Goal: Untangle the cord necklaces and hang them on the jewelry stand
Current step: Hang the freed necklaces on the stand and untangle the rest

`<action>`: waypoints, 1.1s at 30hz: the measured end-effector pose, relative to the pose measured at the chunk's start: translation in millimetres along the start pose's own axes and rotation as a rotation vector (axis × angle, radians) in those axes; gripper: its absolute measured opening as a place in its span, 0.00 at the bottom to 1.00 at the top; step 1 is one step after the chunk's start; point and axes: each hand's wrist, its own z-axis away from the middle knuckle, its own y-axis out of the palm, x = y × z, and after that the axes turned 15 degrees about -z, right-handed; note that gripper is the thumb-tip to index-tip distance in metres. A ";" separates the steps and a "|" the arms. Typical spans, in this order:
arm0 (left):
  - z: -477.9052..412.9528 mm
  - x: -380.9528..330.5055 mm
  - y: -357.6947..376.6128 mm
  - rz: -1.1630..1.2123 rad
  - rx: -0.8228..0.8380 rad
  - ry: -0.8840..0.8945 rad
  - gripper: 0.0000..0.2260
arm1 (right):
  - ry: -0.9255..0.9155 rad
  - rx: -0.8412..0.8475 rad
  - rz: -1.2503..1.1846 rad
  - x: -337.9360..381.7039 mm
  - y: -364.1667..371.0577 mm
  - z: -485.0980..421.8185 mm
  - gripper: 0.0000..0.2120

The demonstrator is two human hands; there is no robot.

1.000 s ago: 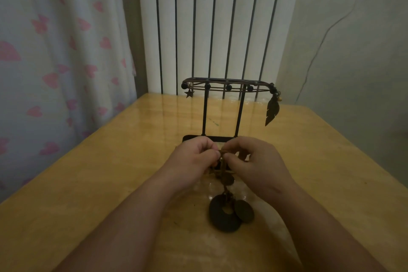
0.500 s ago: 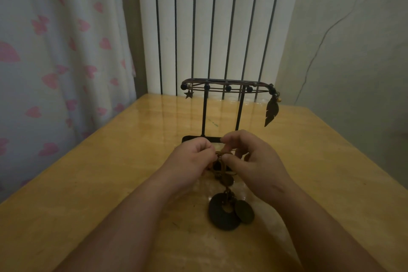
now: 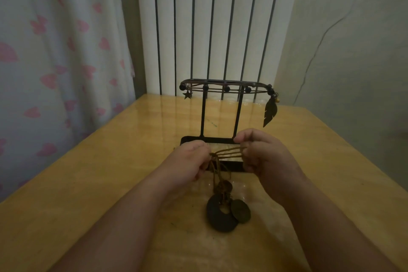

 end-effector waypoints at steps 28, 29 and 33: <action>2.2 -4.4 -0.8 0.092 -0.114 -0.109 0.11 | -0.228 -0.056 0.706 -14.6 7.9 0.6 0.05; 1.8 -3.8 -0.4 0.098 -0.136 -0.146 0.10 | -0.220 -0.069 0.605 -12.7 7.8 1.0 0.05; 1.8 -2.2 -0.1 0.137 -0.145 -0.205 0.07 | -0.186 -0.068 0.413 -6.2 6.4 3.9 0.06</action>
